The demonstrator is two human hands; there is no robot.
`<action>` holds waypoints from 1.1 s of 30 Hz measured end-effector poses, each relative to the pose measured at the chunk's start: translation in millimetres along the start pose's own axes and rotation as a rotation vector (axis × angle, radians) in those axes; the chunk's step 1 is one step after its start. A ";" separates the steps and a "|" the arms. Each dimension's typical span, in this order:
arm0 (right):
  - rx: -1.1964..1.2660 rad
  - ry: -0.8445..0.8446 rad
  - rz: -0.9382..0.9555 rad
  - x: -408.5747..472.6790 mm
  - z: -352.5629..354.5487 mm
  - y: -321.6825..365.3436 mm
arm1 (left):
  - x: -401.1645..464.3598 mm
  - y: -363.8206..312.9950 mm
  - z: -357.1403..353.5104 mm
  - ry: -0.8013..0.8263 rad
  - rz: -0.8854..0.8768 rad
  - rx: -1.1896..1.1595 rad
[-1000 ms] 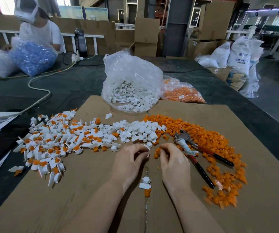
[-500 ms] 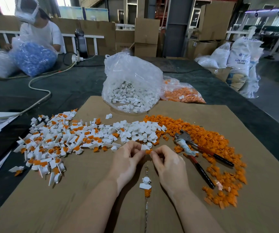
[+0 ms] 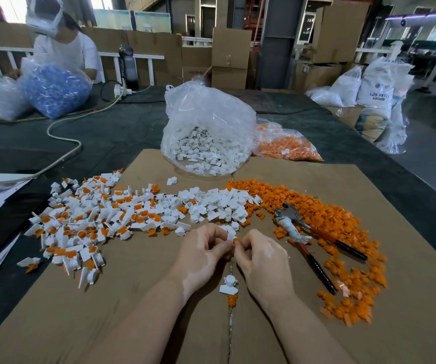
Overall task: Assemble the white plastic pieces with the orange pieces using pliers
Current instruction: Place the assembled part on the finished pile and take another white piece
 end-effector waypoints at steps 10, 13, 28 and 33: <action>0.238 -0.001 -0.037 1.1 2.9 -5.9 | 0.0 1.7 4.9 -0.017 0.034 -0.175; 0.222 0.036 0.007 2.2 2.7 -2.7 | -0.1 0.1 5.6 -0.010 0.007 -0.126; 0.182 0.033 0.021 2.5 2.9 -2.1 | 4.0 5.0 5.4 -0.029 0.009 -0.046; 0.176 0.035 0.011 3.1 3.0 -2.2 | 5.5 2.9 4.7 -0.020 0.001 -0.061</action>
Point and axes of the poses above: each hand's wrist, its own x-axis towards the middle knuckle, its own z-axis out of the back of the hand, y = z × x, the point moved 5 cm from there along x, towards the middle knuckle, and after that the axes turned 2 degrees about z, right-handed, at the moved point
